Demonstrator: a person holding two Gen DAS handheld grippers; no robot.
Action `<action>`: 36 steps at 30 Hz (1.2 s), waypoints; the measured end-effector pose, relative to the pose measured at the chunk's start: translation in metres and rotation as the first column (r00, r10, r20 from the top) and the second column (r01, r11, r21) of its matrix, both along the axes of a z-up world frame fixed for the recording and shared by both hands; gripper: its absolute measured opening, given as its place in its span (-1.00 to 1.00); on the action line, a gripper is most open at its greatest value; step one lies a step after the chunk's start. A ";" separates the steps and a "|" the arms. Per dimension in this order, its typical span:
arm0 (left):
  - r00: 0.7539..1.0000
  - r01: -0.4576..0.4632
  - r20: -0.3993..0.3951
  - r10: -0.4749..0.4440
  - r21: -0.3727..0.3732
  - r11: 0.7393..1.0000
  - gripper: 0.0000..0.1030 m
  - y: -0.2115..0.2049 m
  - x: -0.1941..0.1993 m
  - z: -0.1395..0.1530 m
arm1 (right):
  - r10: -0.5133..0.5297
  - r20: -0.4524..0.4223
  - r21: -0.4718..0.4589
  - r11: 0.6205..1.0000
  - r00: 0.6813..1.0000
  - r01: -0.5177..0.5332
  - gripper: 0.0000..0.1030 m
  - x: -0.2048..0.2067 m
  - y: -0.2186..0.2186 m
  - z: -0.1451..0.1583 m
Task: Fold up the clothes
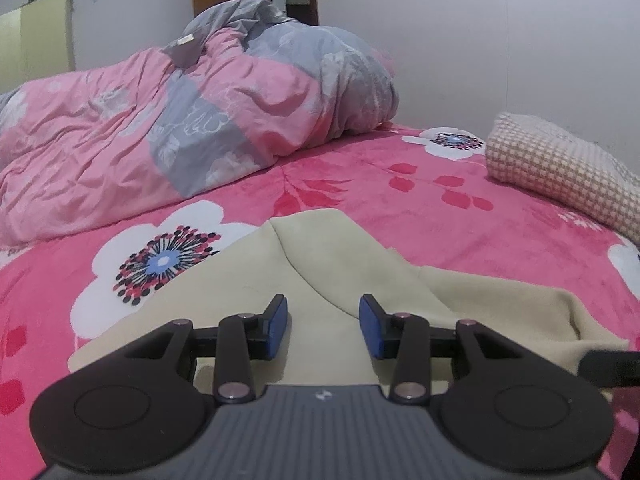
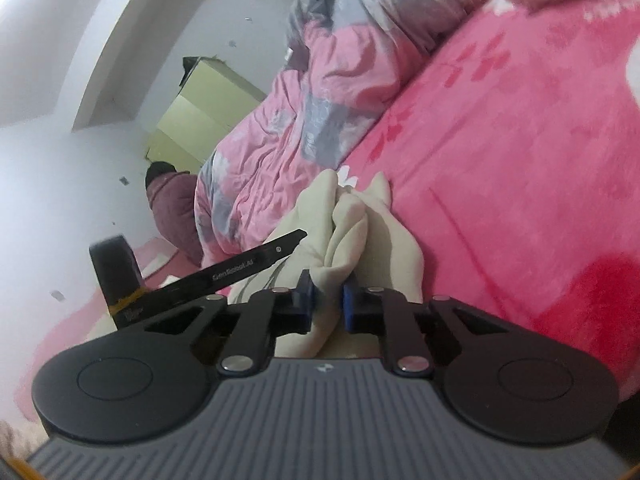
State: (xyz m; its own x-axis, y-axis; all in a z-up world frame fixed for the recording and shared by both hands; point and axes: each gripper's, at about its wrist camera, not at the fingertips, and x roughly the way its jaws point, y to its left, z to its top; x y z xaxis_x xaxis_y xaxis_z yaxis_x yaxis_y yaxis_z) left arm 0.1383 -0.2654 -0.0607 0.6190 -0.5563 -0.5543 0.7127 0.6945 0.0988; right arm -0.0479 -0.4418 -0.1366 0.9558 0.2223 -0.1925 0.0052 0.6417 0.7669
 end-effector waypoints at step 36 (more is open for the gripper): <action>0.999 0.040 0.007 -0.040 -0.004 0.999 -0.18 0.000 -0.013 -0.004 | 0.080 0.091 -0.504 0.863 0.993 -0.023 -0.58 -0.033 0.045 0.058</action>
